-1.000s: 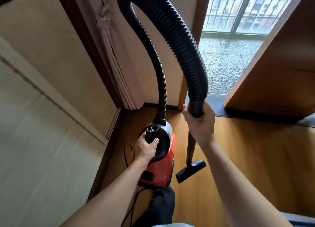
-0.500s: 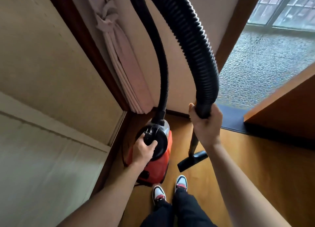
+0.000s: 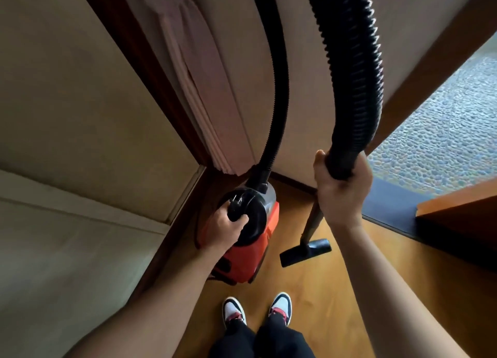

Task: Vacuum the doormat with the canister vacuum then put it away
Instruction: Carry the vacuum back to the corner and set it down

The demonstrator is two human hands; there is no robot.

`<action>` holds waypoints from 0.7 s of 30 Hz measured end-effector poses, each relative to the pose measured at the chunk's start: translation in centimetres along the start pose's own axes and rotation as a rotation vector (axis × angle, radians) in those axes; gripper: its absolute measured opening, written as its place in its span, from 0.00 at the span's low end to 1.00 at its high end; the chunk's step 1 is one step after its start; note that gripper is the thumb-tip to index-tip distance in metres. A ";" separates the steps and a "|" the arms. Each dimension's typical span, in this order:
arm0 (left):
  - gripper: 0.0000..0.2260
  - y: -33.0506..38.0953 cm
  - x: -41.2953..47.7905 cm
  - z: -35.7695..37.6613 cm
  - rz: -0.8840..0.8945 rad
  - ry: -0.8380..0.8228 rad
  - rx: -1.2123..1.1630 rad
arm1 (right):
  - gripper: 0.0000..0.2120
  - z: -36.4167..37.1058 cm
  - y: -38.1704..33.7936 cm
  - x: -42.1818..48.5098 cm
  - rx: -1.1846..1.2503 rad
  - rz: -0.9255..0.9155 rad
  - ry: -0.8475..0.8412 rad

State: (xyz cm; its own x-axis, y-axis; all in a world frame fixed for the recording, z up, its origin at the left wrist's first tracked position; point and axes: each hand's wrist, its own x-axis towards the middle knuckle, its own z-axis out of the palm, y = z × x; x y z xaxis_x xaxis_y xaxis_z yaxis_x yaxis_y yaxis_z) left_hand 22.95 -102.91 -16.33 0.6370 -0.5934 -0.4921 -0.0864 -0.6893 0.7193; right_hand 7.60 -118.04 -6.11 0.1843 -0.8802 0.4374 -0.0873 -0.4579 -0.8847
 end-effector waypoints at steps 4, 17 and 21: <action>0.09 -4.3 5.5 2.3 -0.017 -0.021 0.020 | 0.08 3.1 4.8 0.2 -0.006 -0.020 -0.003; 0.17 -19.7 19.8 10.1 -0.006 0.062 -0.090 | 0.16 13.5 16.6 -0.1 0.027 -0.172 0.119; 0.13 -23.3 23.2 12.4 0.009 0.057 -0.123 | 0.14 15.9 19.6 -0.2 0.077 -0.232 0.194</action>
State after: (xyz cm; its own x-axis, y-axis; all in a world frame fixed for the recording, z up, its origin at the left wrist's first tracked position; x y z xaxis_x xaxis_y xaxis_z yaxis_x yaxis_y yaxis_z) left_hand 30.27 -105.83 -50.58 0.6795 -0.5721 -0.4593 -0.0001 -0.6261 0.7797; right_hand 21.41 -124.88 -26.12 -0.0005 -0.7642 0.6450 0.0109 -0.6450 -0.7641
